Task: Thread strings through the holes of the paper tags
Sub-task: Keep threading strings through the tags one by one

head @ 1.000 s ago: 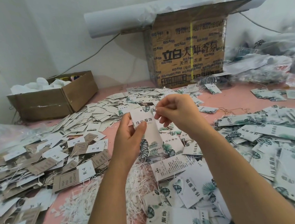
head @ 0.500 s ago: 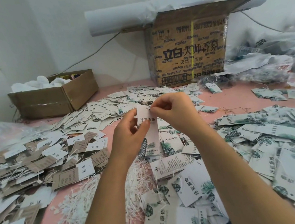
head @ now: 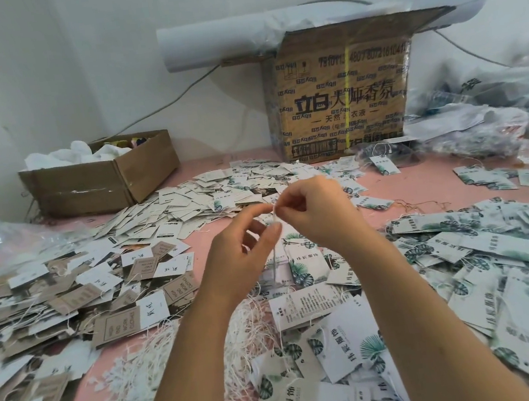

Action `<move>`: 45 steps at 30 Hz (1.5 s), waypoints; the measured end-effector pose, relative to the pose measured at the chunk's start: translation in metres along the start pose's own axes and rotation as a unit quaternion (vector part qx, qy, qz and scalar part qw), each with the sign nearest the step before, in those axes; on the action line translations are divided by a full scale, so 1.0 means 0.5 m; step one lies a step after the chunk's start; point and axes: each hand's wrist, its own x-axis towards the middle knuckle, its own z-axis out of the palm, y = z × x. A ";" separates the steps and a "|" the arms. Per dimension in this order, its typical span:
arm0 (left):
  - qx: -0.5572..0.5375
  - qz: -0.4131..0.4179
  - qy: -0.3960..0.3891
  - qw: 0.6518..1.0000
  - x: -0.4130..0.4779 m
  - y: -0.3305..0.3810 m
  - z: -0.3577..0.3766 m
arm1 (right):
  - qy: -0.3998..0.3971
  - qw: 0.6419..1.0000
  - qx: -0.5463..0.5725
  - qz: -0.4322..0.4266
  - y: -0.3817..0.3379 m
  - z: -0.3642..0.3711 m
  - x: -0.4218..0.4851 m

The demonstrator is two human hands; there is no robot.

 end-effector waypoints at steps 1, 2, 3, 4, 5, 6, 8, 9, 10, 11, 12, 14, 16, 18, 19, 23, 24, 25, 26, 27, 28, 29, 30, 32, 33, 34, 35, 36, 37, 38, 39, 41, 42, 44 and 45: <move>-0.009 0.004 0.004 1.000 0.000 0.001 -0.002 | -0.003 1.000 0.001 0.000 0.001 0.001 0.000; -0.015 0.007 0.011 1.000 0.000 0.001 -0.003 | -0.007 1.000 0.001 -0.001 0.002 0.003 0.000; -0.017 0.008 0.018 1.000 0.001 0.002 -0.004 | -0.011 1.000 0.001 -0.003 0.003 0.004 0.000; -0.016 0.008 0.026 1.000 0.002 0.002 -0.004 | -0.015 1.000 0.000 -0.005 0.004 0.005 0.000; -0.013 0.008 0.033 0.999 0.002 0.002 -0.004 | -0.019 1.000 0.002 -0.008 0.004 0.008 0.001; -0.008 0.010 0.040 0.999 0.002 0.002 -0.004 | -0.022 1.000 0.008 -0.010 0.005 0.009 0.001; -0.002 0.015 0.055 0.998 0.003 0.003 -0.004 | -0.034 0.999 0.018 -0.013 0.005 0.011 0.001; -0.004 0.014 0.061 0.998 0.004 0.003 -0.004 | -0.042 0.999 0.022 -0.014 0.004 0.012 0.002; -0.007 0.014 0.067 0.998 0.005 0.003 -0.005 | -0.050 0.998 0.025 -0.016 0.004 0.013 0.002; -0.008 0.015 0.071 0.997 0.005 0.002 -0.006 | -0.055 0.998 0.027 -0.019 0.004 0.013 0.003; -0.008 0.015 0.074 0.997 0.005 0.002 -0.006 | -0.056 0.998 0.028 -0.022 0.003 0.014 0.003; -0.008 0.017 0.080 0.997 0.006 0.002 -0.005 | -0.056 0.998 0.033 -0.028 0.003 0.016 0.003; -0.006 0.018 0.085 0.996 0.007 0.002 -0.003 | -0.058 0.997 0.037 -0.032 0.003 0.018 0.003; -0.003 0.016 0.086 0.996 0.007 0.002 -0.001 | -0.061 0.997 0.040 -0.033 0.004 0.020 0.003; -0.004 0.013 0.088 0.996 0.008 0.001 -0.001 | -0.062 0.997 0.040 -0.034 0.005 0.021 0.003; -0.010 0.008 0.097 0.995 0.009 -0.001 0.000 | -0.062 0.997 0.035 -0.040 0.006 0.026 0.004; -0.015 0.005 0.100 0.995 0.009 -0.001 0.000 | -0.064 0.997 0.031 -0.040 0.006 0.027 0.004; -0.022 0.003 0.103 0.994 0.009 -0.001 0.000 | -0.065 0.997 0.028 -0.038 0.007 0.027 0.005; -0.030 0.002 0.105 0.994 0.008 0.000 0.000 | -0.067 0.997 0.028 -0.033 0.009 0.027 0.004; -0.037 0.003 0.107 0.994 0.008 0.001 0.000 | -0.069 0.997 0.031 -0.026 0.011 0.026 0.004; -0.043 0.003 0.110 0.993 0.008 0.003 -0.001 | -0.071 0.997 0.034 -0.018 0.013 0.025 0.004; -0.050 0.002 0.115 0.992 0.008 0.004 -0.001 | -0.072 0.997 0.037 -0.009 0.015 0.024 0.004; -0.060 -0.001 0.122 0.991 0.009 0.004 -0.002 | -0.073 0.997 0.039 0.001 0.017 0.023 0.004; -0.098 -0.014 0.139 0.985 0.011 0.005 -0.003 | -0.072 0.996 0.044 0.023 0.023 0.021 0.004; -0.124 -0.026 0.149 0.981 0.012 0.005 -0.004 | -0.069 0.996 0.047 0.035 0.026 0.020 0.005; -0.150 -0.040 0.160 0.975 0.013 0.005 -0.005 | -0.064 0.996 0.049 0.048 0.030 0.019 0.006; -0.175 -0.054 0.170 0.968 0.014 0.004 -0.007 | -0.060 0.995 0.050 0.062 0.034 0.018 0.007; -0.196 -0.068 0.179 0.962 0.015 0.002 -0.009 | -0.055 0.994 0.050 0.079 0.038 0.017 0.007; -0.210 -0.081 0.184 0.957 0.016 0.000 -0.011 | -0.051 0.993 0.050 0.097 0.043 0.015 0.008; -0.219 -0.092 0.188 0.953 0.017 -0.002 -0.012 | -0.048 0.991 0.048 0.114 0.049 0.014 0.008; -0.222 -0.101 0.192 0.951 0.017 -0.004 -0.014 | -0.047 0.990 0.045 0.129 0.054 0.012 0.008; -0.227 -0.111 0.200 0.947 0.018 -0.006 -0.014 | -0.042 0.987 0.041 0.150 0.063 0.008 0.008; -0.227 -0.113 0.204 0.946 0.019 -0.008 -0.014 | -0.038 0.986 0.043 0.159 0.067 0.006 0.008; -0.218 -0.111 0.207 0.947 0.020 -0.011 -0.015 | -0.032 0.982 0.054 0.177 0.073 0.003 0.007; -0.215 -0.109 0.208 0.948 0.020 -0.012 -0.015 | -0.029 0.981 0.059 0.184 0.075 0.002 0.007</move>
